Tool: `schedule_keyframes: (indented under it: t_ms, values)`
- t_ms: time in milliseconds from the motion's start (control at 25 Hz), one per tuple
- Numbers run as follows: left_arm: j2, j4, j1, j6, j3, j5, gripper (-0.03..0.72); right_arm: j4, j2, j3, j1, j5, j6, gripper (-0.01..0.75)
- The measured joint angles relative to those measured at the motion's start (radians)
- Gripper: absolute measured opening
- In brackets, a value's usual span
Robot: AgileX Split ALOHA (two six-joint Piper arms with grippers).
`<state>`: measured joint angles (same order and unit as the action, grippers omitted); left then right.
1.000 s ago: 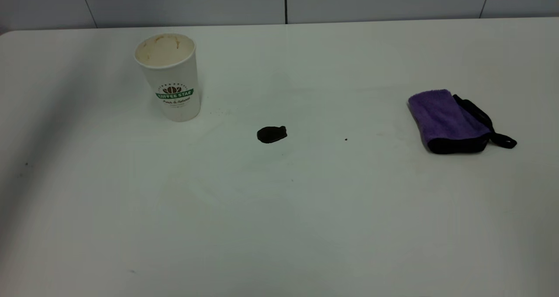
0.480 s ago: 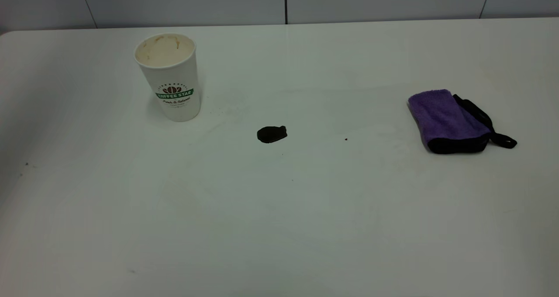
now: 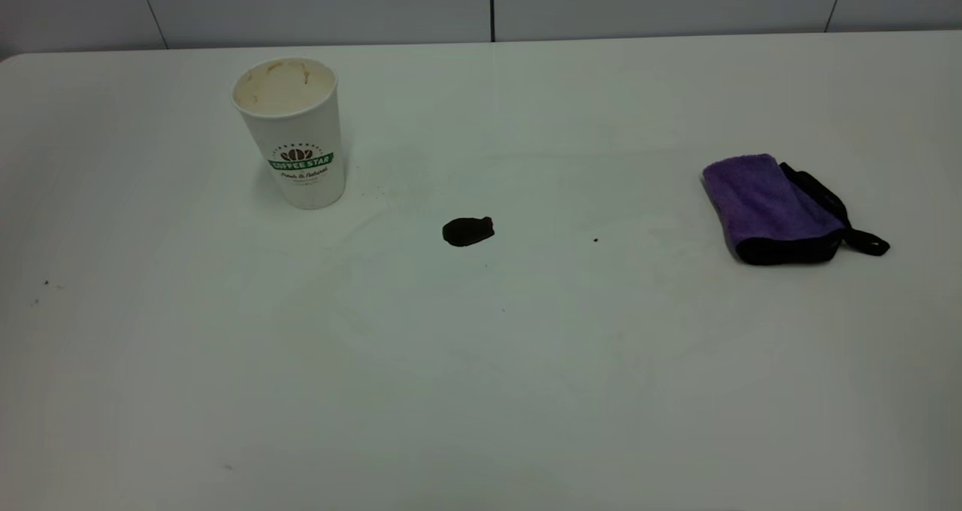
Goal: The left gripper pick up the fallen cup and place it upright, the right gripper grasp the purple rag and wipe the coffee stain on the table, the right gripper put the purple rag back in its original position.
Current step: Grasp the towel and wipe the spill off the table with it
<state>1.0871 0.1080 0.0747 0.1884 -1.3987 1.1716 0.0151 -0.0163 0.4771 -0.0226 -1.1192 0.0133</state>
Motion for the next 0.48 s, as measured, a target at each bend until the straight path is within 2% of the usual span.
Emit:
schedule_keyframes:
  t_ms: [480]
  values:
    - [-0.502,-0.002,0.000,-0.088,0.630,-0.003,0.286,0.000,0.000,0.000,0.000,0.000,0.000,0.239]
